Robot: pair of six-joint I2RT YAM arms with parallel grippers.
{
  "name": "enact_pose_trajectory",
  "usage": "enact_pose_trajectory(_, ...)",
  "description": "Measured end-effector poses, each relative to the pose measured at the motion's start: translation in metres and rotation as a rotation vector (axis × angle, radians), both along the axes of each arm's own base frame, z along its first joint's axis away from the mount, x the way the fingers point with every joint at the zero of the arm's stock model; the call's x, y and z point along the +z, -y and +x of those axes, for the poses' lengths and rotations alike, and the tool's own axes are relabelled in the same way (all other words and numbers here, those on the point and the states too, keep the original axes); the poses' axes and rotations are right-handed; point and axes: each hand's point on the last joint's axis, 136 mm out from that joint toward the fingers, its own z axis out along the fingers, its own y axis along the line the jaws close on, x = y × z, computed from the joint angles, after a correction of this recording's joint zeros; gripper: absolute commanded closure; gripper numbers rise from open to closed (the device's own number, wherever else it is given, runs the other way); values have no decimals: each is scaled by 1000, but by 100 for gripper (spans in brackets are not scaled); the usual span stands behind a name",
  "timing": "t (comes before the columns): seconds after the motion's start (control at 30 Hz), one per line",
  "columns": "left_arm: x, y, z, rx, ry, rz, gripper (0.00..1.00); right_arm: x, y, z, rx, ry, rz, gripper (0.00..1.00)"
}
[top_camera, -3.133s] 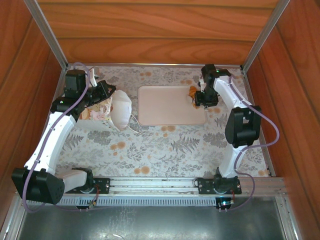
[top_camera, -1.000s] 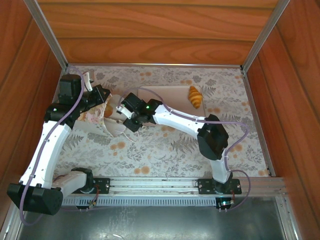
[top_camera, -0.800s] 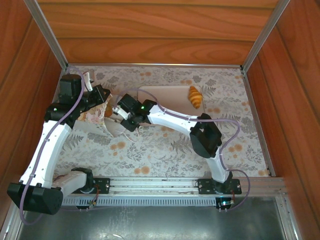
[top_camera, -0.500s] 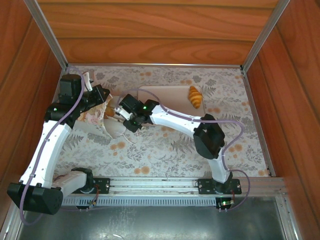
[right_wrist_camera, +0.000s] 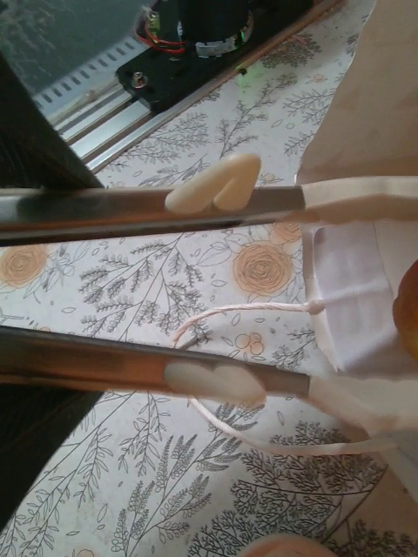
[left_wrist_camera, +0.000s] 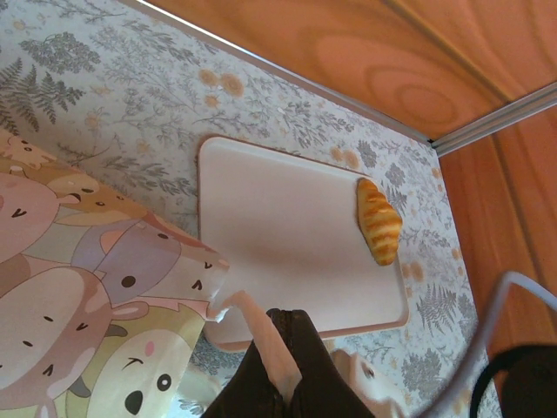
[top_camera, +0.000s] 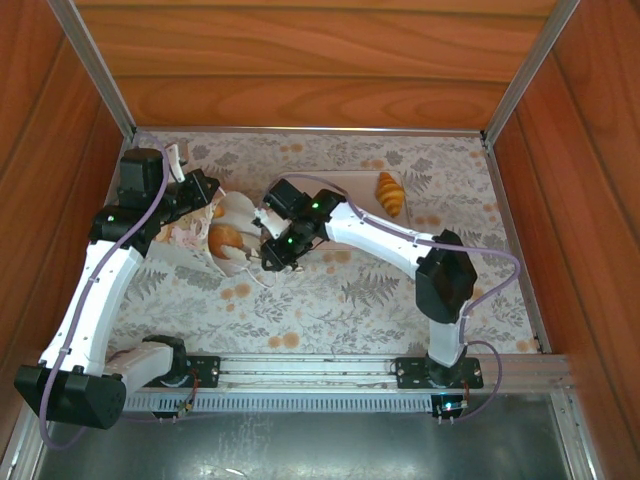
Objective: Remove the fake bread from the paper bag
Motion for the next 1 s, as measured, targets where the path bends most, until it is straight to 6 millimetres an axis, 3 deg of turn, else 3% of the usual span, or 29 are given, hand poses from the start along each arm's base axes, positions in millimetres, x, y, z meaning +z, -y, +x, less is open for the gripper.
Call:
enact_pose_trajectory(0.3, 0, 0, 0, 0, 0, 0, 100, 0, 11, 18, -76, 28, -22, 44)
enact_pose_trajectory(0.57, -1, 1, 0, -5, -3, -3, 100, 19, 10, 6, 87, 241, -8, 42)
enact_pose_trajectory(0.73, -1, 2, 0, -12, -7, -8, 100, 8, 3, 4, 227, 383, -96, 38)
enact_pose_trajectory(1.0, -1, 3, 0, -15, -7, -9, 100, -6, -7, 36, 288, 538, -230, 35)
